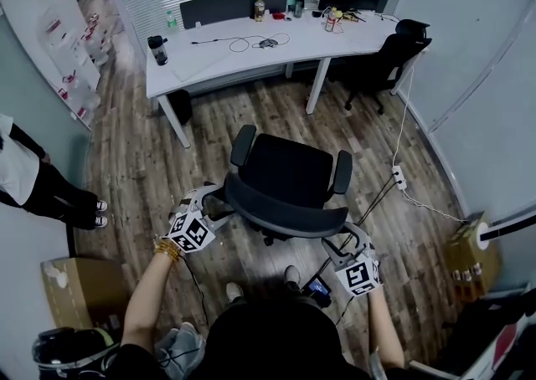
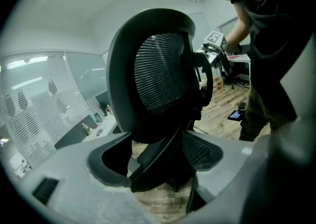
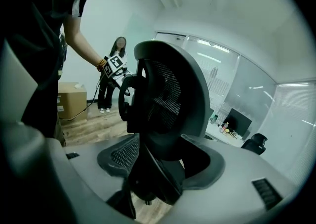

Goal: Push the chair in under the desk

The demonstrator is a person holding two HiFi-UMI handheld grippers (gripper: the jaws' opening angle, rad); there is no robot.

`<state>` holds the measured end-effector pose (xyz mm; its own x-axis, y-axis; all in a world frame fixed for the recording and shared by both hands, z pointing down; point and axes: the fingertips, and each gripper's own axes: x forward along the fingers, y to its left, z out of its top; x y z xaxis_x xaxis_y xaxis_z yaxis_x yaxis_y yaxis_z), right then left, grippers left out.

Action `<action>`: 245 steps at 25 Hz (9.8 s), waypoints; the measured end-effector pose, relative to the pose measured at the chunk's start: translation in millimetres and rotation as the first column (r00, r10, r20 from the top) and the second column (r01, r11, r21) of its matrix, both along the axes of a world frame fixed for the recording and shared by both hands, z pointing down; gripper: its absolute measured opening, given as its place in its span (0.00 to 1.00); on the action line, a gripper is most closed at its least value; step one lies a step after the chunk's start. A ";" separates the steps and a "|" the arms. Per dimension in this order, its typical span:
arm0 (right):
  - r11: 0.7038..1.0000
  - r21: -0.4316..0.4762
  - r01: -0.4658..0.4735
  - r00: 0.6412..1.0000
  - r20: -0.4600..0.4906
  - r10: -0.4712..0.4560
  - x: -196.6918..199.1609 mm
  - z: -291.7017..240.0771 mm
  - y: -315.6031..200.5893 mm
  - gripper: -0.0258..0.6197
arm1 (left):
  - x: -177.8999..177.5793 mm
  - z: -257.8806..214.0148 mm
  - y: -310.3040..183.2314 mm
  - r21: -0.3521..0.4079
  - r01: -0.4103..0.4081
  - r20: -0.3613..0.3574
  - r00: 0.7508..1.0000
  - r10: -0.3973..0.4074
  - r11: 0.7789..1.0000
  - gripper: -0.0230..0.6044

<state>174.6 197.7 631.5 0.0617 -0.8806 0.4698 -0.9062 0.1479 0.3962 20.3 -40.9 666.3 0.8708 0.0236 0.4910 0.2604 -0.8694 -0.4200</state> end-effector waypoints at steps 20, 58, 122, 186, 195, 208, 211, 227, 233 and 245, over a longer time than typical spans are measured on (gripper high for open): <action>0.981 -0.090 -0.169 0.985 -0.035 0.167 30.5 35.0 27.4 0.56 | 21.3 14.9 -12.6 -0.098 -0.058 0.103 0.992 0.068 0.993 0.65; 0.949 -0.299 -0.104 0.994 -0.058 0.091 58.7 77.0 8.1 0.51 | 17.8 66.1 45.1 0.087 -0.067 0.325 0.945 0.035 0.994 0.41; 0.935 -0.355 -0.013 0.989 -0.144 -0.041 63.8 99.1 -42.2 0.49 | -18.4 58.7 34.3 0.123 0.124 0.212 0.966 -0.148 0.985 0.45; 0.913 -0.380 0.147 0.966 -0.143 -0.215 120.7 74.0 -259.4 0.49 | 24.1 46.4 -134.8 0.163 0.310 0.140 0.933 -0.333 0.937 0.46; 0.912 -0.392 0.119 0.972 -0.143 -0.188 116.7 73.3 -283.7 0.49 | 21.2 44.1 -162.9 0.177 0.283 0.110 0.946 -0.304 0.943 0.47; 0.916 -0.383 0.118 0.971 -0.146 -0.187 134.8 74.2 -346.0 0.49 | 41.6 48.8 -226.5 0.166 0.299 0.122 0.939 -0.321 0.940 0.47; 0.917 -0.381 0.118 0.971 -0.148 -0.187 142.1 75.2 -360.3 0.49 | 48.1 49.3 -241.3 0.158 0.304 0.129 0.937 -0.325 0.939 0.47; 0.914 -0.380 0.144 0.966 -0.145 -0.213 176.9 73.9 -438.3 0.49 | 81.4 48.2 -315.5 0.147 0.361 0.152 0.912 -0.381 0.921 0.49; 0.913 -0.378 0.154 0.964 -0.145 -0.222 187.3 74.2 -464.7 0.49 | 91.7 49.5 -341.1 0.149 0.371 0.161 0.906 -0.393 0.917 0.49; 0.909 -0.380 0.171 0.959 -0.148 -0.242 218.4 75.7 -514.1 0.49 | 120.4 51.2 -386.6 0.143 0.411 0.173 0.885 -0.431 0.900 0.50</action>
